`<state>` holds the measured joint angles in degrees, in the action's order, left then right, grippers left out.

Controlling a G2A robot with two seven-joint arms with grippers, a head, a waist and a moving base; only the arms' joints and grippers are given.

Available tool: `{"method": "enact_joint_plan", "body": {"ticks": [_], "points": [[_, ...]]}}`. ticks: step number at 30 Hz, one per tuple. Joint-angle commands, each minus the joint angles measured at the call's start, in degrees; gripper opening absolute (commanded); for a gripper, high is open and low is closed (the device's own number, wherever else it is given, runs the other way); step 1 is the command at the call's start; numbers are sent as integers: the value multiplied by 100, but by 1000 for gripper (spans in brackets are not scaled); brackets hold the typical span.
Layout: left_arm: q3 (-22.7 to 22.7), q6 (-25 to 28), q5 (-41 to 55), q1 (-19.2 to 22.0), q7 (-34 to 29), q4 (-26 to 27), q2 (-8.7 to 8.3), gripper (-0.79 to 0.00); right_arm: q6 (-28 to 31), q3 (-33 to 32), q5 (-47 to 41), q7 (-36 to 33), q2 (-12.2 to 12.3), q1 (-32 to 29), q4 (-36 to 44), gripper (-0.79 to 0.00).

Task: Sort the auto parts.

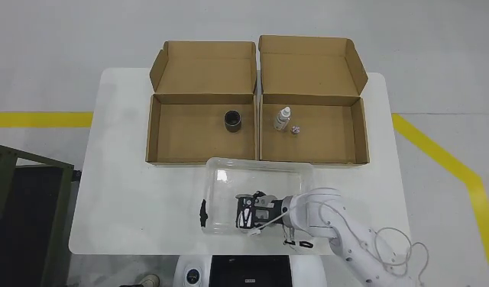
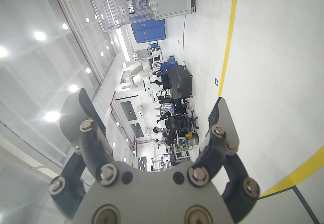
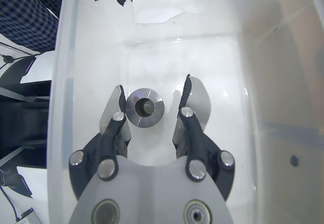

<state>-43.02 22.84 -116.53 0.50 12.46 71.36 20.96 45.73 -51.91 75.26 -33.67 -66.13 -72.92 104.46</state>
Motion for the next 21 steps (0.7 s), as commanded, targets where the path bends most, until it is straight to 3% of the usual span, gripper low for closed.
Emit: {"method": "enact_joint_plan", "body": {"ticks": [1,12,15,19,21], "points": [[0,0,0,0,0,0,0,0,-17,14,-29,-34,1,27,-29,-413],[0,0,0,0,0,0,0,0,-163,-86,-233,-144,44,30,-64,-560],[0,0,0,0,0,0,0,0,-245,-112,-311,-140,47,51,-79,-622],[0,0,0,0,0,0,0,0,-438,-179,-502,-77,44,97,-87,-785],[0,0,0,0,0,0,0,0,-565,-227,-666,-29,40,111,-80,-785]]}}
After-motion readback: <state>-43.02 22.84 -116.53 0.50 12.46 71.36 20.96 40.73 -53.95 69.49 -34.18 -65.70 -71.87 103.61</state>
